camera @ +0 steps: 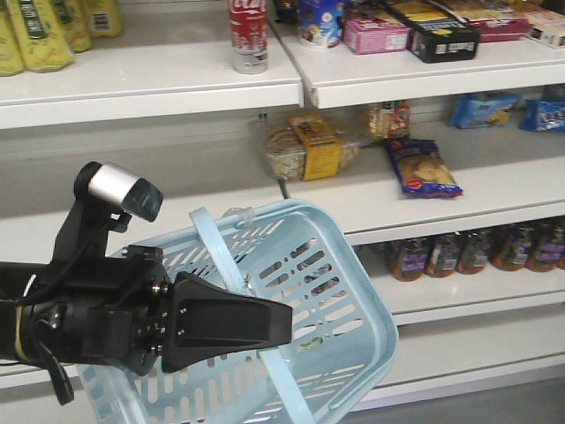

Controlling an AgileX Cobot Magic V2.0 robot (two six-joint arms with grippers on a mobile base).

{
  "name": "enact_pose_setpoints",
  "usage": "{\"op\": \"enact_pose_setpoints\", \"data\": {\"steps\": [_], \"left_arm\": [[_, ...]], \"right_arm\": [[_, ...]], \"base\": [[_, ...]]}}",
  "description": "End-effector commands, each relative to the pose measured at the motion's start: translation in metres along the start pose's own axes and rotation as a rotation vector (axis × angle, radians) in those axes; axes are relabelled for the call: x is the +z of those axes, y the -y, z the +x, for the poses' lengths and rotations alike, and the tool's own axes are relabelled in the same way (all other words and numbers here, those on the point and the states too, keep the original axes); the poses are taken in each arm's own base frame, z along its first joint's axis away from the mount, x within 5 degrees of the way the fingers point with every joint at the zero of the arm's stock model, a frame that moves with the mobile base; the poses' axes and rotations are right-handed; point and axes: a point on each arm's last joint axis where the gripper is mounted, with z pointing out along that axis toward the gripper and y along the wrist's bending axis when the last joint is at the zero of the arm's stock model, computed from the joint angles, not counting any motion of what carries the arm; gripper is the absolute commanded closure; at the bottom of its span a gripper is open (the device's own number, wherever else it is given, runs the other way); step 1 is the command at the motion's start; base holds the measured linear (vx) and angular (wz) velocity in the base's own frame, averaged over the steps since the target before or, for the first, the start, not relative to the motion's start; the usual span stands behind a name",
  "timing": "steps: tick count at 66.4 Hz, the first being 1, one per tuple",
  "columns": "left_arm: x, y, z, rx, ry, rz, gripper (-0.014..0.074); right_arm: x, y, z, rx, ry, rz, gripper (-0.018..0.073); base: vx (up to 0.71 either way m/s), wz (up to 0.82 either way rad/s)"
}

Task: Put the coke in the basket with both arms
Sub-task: 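Drive the base to the shelf holding the red Coca-Cola bottle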

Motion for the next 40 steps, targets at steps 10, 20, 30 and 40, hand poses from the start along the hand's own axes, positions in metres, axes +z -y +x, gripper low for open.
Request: {"op": "enact_pose_setpoints", "data": {"steps": [10,20,30,40], "left_arm": [[-0.0031,0.0323,-0.0015,0.025,-0.021,0.238,0.0603],[-0.0031,0.0323,-0.0015,0.025,-0.021,0.238,0.0603],[-0.0031,0.0323,-0.0015,0.025,-0.021,0.238,0.0603],[-0.0031,0.0323,-0.0015,0.025,-0.021,0.238,0.0603]], "right_arm": [[-0.0012,0.0003,-0.0051,-0.002,0.087,0.005,0.0564],[-0.0012,0.0003,-0.0051,-0.002,0.087,0.005,0.0564],[-0.0012,0.0003,-0.0051,-0.002,0.087,0.005,0.0564],[-0.0012,0.0003,-0.0051,-0.002,0.087,0.005,0.0564]], "base": [[0.07,0.56],[0.07,0.58],[0.06,0.59],[0.06,0.57]]}}
